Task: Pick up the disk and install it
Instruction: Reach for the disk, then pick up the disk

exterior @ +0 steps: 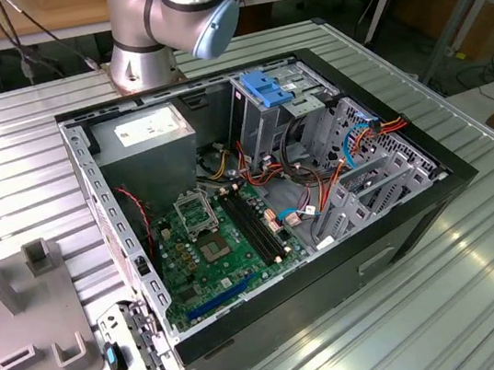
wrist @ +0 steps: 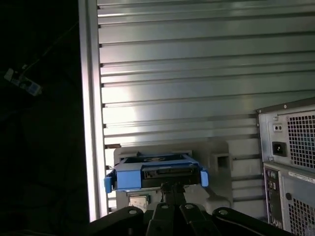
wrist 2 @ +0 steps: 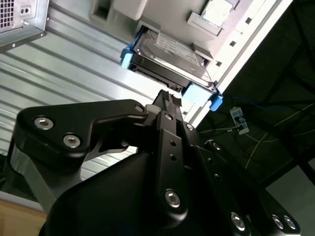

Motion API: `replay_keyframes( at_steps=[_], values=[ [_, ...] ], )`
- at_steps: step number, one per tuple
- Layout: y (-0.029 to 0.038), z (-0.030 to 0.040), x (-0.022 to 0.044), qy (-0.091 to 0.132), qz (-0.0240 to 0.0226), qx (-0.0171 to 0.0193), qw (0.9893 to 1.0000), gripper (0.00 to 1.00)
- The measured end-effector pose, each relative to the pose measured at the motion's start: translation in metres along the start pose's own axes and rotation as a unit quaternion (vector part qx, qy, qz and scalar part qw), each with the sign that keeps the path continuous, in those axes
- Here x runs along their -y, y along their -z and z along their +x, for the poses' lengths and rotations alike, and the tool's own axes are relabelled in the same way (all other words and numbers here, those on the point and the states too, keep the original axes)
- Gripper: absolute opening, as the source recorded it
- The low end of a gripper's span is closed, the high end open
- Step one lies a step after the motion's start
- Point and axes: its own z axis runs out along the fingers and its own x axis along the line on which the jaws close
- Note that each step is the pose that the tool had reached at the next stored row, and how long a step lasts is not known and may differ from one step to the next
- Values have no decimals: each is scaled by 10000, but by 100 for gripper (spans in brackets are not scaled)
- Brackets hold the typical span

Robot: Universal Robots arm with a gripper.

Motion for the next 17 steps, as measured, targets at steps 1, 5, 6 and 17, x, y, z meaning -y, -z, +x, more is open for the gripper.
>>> replay_keyframes(
  at_steps=[1,5,6,17],
  values=[
    [0,111,-12,0,0,0,10000,11],
    [-3,278,-17,1,0,0,10000,11],
    [-3,302,-16,0,0,0,10000,11],
    [-3,302,-16,2,0,0,10000,11]
  ],
)
